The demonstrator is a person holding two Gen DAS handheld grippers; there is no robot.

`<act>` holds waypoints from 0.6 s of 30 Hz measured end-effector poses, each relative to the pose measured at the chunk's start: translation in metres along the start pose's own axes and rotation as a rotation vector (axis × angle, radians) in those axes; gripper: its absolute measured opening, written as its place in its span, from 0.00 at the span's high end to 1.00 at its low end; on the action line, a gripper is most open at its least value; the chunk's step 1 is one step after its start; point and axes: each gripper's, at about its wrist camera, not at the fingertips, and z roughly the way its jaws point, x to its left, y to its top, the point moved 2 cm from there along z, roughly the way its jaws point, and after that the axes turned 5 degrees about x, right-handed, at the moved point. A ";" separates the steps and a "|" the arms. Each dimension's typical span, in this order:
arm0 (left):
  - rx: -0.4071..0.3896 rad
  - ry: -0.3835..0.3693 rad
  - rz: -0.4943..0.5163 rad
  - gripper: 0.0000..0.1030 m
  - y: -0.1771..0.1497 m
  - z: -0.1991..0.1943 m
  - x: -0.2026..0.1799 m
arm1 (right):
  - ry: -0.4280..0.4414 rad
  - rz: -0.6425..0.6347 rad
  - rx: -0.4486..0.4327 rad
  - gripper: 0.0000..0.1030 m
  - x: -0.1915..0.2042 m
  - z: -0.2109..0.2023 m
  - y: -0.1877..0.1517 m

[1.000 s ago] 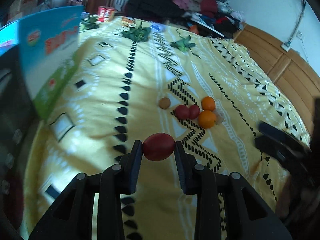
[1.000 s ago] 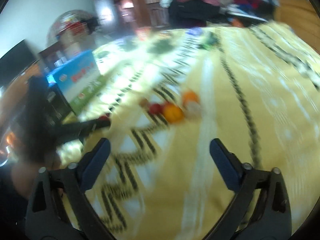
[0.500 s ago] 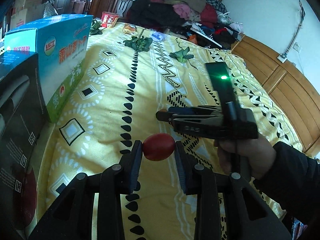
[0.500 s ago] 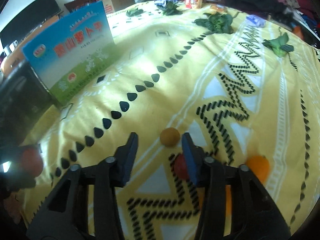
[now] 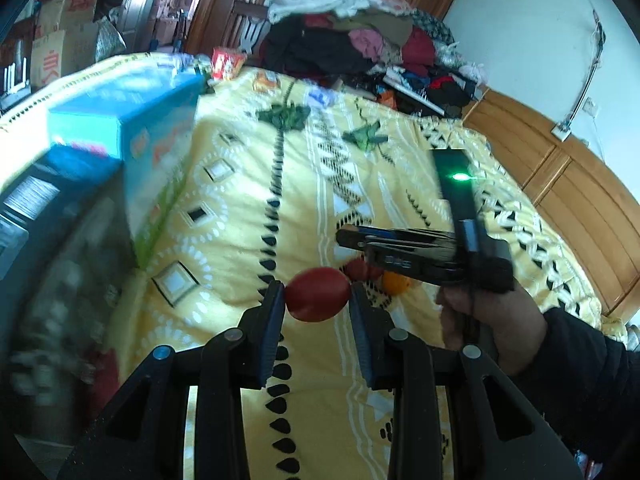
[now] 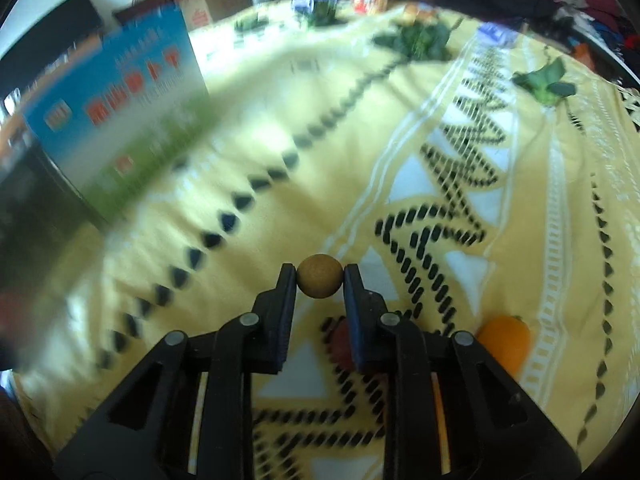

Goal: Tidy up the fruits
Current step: 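Grasp the brown round fruit with the right tool while the left tool lifts the tomato, then carry both fruits over the steel bowl and open both tools to drop them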

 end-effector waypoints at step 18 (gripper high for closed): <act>-0.258 0.384 -0.292 0.68 -0.022 -0.233 0.184 | 0.329 -0.268 -0.159 0.76 0.276 -0.101 0.051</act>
